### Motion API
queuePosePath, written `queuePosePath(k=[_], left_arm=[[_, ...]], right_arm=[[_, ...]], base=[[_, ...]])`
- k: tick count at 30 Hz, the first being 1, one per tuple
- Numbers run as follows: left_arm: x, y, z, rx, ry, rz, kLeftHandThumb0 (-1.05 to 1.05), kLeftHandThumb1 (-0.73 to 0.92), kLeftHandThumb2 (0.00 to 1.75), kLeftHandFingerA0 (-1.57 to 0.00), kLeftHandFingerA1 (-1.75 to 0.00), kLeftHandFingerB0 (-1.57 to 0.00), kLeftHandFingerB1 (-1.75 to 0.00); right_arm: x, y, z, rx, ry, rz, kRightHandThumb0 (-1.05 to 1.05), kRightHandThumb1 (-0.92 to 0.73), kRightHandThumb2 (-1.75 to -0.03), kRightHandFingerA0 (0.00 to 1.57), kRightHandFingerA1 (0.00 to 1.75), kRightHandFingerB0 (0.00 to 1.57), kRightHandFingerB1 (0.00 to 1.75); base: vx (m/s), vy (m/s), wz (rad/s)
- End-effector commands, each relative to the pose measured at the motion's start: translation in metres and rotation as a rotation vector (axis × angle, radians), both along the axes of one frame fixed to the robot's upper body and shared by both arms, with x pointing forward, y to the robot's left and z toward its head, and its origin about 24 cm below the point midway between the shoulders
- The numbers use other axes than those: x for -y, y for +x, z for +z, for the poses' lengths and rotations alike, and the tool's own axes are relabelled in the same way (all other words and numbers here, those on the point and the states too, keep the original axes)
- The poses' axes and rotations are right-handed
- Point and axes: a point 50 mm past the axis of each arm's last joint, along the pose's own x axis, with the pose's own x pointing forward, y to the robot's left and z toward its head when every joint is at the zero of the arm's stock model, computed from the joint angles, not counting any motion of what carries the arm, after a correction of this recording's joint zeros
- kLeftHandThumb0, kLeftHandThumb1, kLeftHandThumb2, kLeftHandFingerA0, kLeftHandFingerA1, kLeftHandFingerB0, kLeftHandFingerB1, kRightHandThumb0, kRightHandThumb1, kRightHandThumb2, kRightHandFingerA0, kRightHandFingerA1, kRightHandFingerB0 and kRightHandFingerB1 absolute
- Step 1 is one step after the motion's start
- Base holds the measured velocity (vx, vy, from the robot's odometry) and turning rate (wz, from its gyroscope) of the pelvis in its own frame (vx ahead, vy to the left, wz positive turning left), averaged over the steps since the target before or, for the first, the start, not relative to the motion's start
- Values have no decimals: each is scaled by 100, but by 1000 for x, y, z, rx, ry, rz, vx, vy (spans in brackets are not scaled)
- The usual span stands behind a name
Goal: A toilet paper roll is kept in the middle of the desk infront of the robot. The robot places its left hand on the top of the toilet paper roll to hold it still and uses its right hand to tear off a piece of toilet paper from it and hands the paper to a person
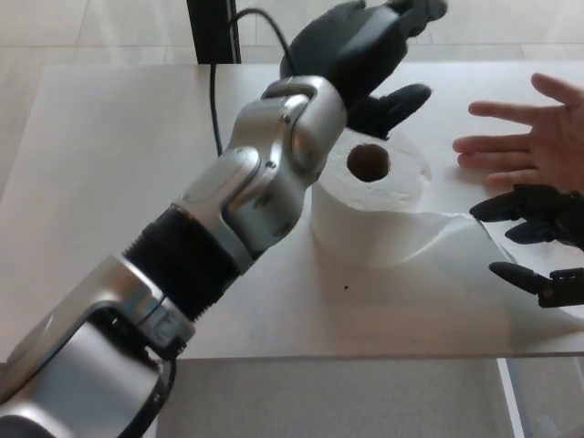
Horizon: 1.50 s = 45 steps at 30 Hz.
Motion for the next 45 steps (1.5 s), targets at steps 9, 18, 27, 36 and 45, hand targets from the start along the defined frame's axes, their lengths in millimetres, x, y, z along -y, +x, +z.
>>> queuePosePath(k=[9,18,27,36,45], left_arm=[[-28,-11,-48,39,99,155,-62,89,66,-9,-46,-19,-33],[-1,-16,-59,39,36,142,-62,90,67,-13,-42,-19,-32],[14,-11,-34,160,33,91,-64,92,68,-14,-44,-22,-35],[1,-9,-35,301,232,7,-64,90,67,-20,-49,-29,-37],[5,-11,-35,336,370,-79,-67,90,68,-17,-46,-24,-33]], right_arm=[[10,6,5,74,-21,-88,-42,-65,-59,49,52,54,45],[5,10,12,123,-22,-77,-41,-65,-59,49,55,56,46],[2,9,14,135,-22,-67,-40,-64,-59,51,53,57,46],[5,9,10,120,-14,-81,-41,-64,-59,49,55,58,48],[10,7,7,101,-21,-91,-42,-64,-59,49,57,57,48]], base=[[0,0,0],[0,0,0],[0,0,0],[0,0,0],[0,0,0]])
